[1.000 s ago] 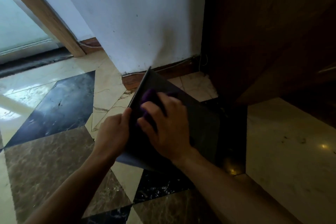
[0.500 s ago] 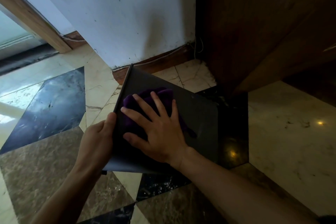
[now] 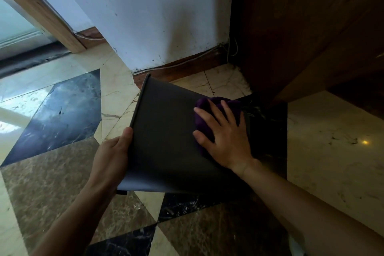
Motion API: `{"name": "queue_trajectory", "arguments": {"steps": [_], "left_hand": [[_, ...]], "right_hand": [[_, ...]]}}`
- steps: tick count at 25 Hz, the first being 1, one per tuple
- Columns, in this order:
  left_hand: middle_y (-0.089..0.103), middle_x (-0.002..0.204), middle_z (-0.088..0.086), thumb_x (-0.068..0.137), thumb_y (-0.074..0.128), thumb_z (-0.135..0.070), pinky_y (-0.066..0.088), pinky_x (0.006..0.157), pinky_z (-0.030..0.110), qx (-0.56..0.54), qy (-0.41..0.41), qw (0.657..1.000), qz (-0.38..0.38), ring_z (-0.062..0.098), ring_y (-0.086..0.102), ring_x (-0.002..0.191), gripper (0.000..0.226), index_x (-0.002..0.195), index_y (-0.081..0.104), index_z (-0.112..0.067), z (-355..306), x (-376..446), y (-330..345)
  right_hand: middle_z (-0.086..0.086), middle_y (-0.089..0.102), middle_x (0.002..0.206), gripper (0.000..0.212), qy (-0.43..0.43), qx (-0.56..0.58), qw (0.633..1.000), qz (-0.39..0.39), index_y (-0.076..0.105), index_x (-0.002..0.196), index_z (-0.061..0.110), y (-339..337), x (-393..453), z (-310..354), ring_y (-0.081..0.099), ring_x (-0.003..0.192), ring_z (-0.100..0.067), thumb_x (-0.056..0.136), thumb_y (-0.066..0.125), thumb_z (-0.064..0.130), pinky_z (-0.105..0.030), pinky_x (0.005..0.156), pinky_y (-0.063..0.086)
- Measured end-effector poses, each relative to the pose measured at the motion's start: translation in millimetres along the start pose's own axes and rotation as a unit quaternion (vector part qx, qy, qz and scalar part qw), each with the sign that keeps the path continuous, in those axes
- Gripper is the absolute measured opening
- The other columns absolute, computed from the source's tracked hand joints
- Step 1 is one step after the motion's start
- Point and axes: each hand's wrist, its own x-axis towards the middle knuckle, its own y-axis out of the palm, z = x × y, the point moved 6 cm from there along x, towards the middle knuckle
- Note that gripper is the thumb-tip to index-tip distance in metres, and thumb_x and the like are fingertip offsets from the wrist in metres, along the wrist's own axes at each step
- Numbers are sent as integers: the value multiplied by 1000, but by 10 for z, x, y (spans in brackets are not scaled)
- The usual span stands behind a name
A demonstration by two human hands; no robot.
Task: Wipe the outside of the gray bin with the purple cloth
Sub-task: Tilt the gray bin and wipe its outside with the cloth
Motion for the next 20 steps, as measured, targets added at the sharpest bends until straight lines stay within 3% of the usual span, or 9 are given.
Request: {"name": "queue_trajectory", "arguments": {"steps": [3,5,7,10,13,16,18,20], "left_hand": [[74,87,13,97,44,-52,50,88,54,-1,8,1000,7,31,68,86,54,80,74,-10,-26,12,21],[73,81,9,98,41,-51,51,79,43,18,35,999,0,27,68,81,54,75,73,-14,-82,-6,39],[71,74,12,100,36,-48,49,67,33,50,92,995,1,26,67,73,57,74,71,-11,-182,-66,82],[63,60,16,101,33,-44,43,54,33,95,152,984,-9,28,61,57,63,68,65,-1,-282,-199,162],[56,53,13,101,33,-44,42,53,36,107,162,981,-14,27,55,51,64,65,60,1,-317,-241,239],[66,60,15,101,35,-44,45,55,38,82,160,984,-16,30,62,60,62,68,65,-2,-309,-238,224],[67,57,9,100,36,-46,45,52,34,64,163,985,-5,20,63,55,59,67,68,-11,-319,-246,204],[63,54,11,99,35,-47,41,50,32,77,176,981,-8,19,58,49,60,64,65,-10,-321,-223,189]], "right_hand": [[4,34,159,58,39,11,998,-43,25,149,46,-41,-69,-302,20,149,-29,96,20,69,-62,115,19],[1,47,150,54,95,60,990,-82,34,146,40,-75,-103,-505,31,144,-29,99,24,65,-57,112,30],[-1,54,140,50,165,133,969,-124,43,140,33,-129,-115,-674,41,137,-28,100,31,59,-52,108,39],[-2,59,131,45,210,210,943,-152,55,133,24,-286,24,-638,51,125,-21,101,38,51,-43,103,43],[-2,63,129,35,80,254,953,-143,60,128,24,-429,165,99,51,126,-23,103,43,43,-50,107,37],[2,54,147,44,-113,213,966,-95,49,142,31,-304,-55,1023,29,147,-32,101,39,46,-60,118,12],[6,32,162,55,-148,136,978,-61,30,152,38,-193,-183,1143,10,154,-29,99,33,54,-63,117,1],[9,20,165,61,-118,97,988,-39,17,155,43,-151,-145,941,0,154,-26,98,29,60,-67,115,0]]}}
